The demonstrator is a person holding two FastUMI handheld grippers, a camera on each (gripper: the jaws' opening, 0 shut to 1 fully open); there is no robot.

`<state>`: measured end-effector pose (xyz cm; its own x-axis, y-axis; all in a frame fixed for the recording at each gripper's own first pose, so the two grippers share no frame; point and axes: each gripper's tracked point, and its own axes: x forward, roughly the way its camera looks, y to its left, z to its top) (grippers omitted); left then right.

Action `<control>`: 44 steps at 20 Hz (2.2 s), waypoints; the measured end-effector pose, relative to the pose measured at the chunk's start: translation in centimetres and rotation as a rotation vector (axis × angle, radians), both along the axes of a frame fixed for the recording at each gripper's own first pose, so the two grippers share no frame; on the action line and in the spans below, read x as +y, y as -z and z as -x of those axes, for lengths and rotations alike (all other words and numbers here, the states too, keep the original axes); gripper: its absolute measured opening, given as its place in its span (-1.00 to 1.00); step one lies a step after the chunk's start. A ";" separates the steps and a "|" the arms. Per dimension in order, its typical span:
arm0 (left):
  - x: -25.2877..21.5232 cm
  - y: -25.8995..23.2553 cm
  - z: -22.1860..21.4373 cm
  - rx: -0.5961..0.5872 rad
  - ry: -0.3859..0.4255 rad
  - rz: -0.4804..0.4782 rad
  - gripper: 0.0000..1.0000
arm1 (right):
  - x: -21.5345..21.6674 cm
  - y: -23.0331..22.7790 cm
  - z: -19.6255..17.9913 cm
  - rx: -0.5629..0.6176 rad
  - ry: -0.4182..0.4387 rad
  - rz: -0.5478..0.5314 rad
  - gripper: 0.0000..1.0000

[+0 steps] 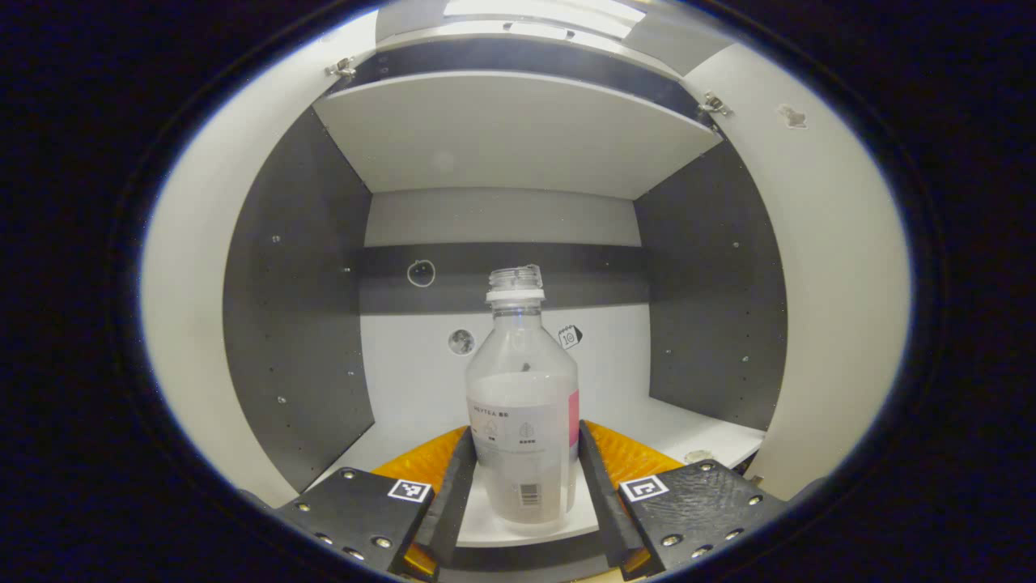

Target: Grasp the bottle in the cabinet with the left hand and place it on the coaster, then close the right door with the right hand and the left door with the left hand.

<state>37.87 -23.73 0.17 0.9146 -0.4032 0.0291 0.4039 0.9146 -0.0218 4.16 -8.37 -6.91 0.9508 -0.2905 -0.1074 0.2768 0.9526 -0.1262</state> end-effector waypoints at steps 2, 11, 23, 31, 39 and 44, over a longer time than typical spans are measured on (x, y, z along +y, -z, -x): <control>0.5 -0.7 1.7 -0.007 0.000 0.014 0.39 | 0.1 -0.3 0.2 -0.005 -0.022 -0.008 0.92; 3.4 0.4 10.2 -0.012 -0.042 0.015 0.39 | -0.2 0.2 2.2 0.013 -0.141 -0.033 0.92; 4.1 6.4 19.3 0.030 -0.056 0.028 0.39 | -0.6 1.0 5.0 0.058 -0.235 -0.048 0.92; 4.1 13.3 23.5 0.087 -0.062 0.031 0.39 | -0.3 1.6 6.2 0.078 -0.248 -0.061 0.92; 4.5 21.2 26.9 0.185 -0.063 0.038 0.39 | 0.4 2.3 6.3 0.106 -0.257 -0.100 0.86; 4.3 26.3 28.9 0.273 -0.065 0.032 0.39 | 0.0 2.3 6.2 0.120 -0.244 -0.107 0.92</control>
